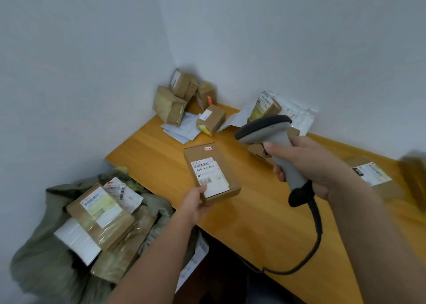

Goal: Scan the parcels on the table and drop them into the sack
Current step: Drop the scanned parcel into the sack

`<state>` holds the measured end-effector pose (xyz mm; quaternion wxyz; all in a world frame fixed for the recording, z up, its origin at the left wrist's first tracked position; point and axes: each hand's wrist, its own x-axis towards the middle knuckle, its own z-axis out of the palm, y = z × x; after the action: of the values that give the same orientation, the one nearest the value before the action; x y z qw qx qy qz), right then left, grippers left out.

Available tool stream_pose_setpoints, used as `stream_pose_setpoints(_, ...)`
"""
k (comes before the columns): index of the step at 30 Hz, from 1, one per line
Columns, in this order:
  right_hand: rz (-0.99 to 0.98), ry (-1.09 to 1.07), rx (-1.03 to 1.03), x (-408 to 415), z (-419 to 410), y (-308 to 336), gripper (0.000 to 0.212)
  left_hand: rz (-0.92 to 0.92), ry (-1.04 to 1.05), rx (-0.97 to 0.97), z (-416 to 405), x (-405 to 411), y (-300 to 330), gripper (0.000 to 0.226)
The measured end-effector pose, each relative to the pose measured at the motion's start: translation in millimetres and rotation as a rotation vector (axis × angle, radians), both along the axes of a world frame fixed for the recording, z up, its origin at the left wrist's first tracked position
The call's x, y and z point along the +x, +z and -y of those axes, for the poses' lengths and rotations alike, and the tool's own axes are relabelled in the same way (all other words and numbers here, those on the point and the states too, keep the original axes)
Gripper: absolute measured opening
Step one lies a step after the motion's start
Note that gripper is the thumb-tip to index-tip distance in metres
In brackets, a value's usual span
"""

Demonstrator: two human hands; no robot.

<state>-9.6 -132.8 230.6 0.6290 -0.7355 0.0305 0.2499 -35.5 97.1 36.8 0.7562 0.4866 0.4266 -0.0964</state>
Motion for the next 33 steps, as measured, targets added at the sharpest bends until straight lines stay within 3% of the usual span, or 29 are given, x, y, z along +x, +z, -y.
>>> stream_pose_setpoints(6,-0.228,-0.029,0.133,0,-77,-50,0.035,0.026,0.255,0.248,-106,-40,-8,0.026)
stream_pose_setpoints(10,-0.403,-0.042,0.208,-7,-148,-99,0.040,0.016,0.289,0.577,-182,-93,-21,0.042)
stream_pose_setpoints(12,-0.439,-0.042,0.193,-13,-185,-131,0.042,-0.003,0.326,0.650,-215,-122,-24,0.042)
stream_pose_setpoints(16,-0.454,-0.048,0.124,-32,-251,-190,0.063,-0.011,0.337,0.641,-260,-162,-38,0.033)
stream_pose_setpoints(20,-0.384,0.024,-0.068,-41,-284,-221,0.076,0.017,0.297,0.628,-279,-165,-39,0.028)
stream_pose_setpoints(25,-0.331,0.127,-0.184,-24,-300,-259,0.066,-0.060,0.149,0.650,-296,-151,-52,0.051)
stream_pose_setpoints(33,-0.059,0.156,-0.337,-21,-342,-296,0.067,-0.180,0.083,0.584,-329,-142,-64,0.049)
